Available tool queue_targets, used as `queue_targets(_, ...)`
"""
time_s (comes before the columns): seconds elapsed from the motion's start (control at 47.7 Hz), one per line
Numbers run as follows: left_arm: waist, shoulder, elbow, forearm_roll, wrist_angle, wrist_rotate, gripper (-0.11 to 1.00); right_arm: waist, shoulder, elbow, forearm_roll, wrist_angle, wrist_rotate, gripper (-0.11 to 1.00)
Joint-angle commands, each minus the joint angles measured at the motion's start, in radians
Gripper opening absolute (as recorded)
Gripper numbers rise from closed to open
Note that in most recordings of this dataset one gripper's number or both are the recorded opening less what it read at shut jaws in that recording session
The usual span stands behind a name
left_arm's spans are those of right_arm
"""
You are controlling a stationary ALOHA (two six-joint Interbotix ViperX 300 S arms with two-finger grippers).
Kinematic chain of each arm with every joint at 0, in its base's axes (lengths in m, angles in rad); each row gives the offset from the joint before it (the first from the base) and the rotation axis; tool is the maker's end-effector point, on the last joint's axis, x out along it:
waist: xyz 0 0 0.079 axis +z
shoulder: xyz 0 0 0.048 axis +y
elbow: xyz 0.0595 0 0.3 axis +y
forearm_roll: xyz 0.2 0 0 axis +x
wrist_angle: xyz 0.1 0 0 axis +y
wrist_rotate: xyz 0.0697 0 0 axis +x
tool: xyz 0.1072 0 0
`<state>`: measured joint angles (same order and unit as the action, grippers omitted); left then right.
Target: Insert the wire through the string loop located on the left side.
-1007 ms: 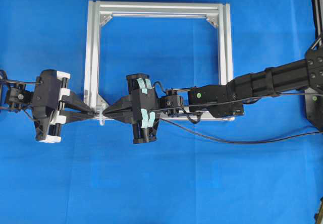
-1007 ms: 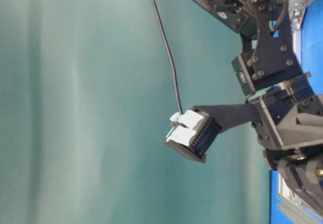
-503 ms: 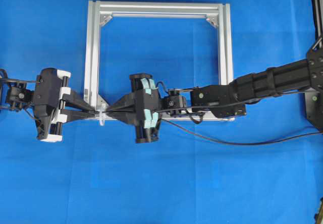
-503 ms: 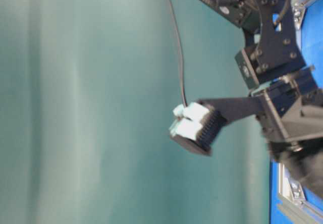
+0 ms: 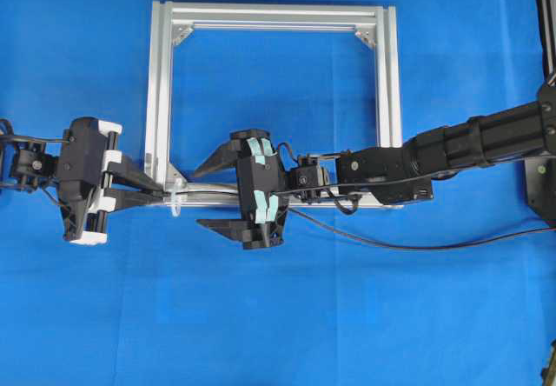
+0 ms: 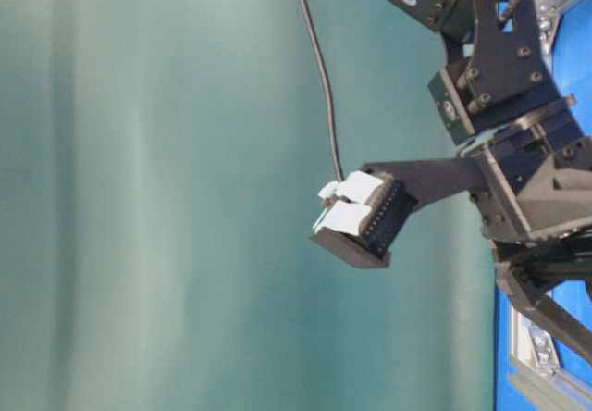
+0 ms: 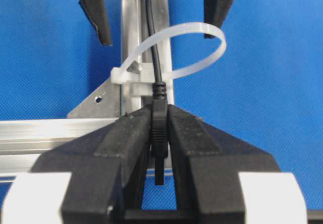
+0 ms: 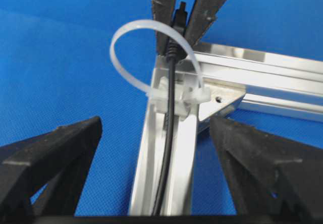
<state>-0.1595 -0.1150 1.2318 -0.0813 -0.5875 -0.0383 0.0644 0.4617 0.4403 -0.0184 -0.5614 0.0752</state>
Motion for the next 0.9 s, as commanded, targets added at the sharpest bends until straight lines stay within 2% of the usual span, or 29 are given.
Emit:
queue_targets(0.0, 0.002, -0.012, -0.009, 0.002, -0.005, -0.005, 0.08, 0.003, -0.052, -0.006, 0.002, -0.006, 0.002, 0.98)
queue_targets(0.231, -0.003, -0.092, 0.034, 0.0, 0.037, -0.017, 0.08, 0.002, -0.052, -0.006, 0.002, -0.006, 0.002, 0.98)
queue_targets(0.462, -0.012, -0.273, 0.092, 0.0, 0.127, -0.034, 0.08, 0.003, -0.052, -0.003, 0.002, -0.003, 0.002, 0.98)
queue_targets(0.734, -0.015, -0.588, 0.15, 0.002, 0.304, -0.034, 0.08, 0.003, -0.055, 0.0, 0.002, -0.003, 0.002, 0.98)
queue_targets(0.881, -0.015, -0.792, 0.156, 0.002, 0.459, -0.032, 0.08, 0.003, -0.055, 0.0, 0.002, -0.005, 0.002, 0.98)
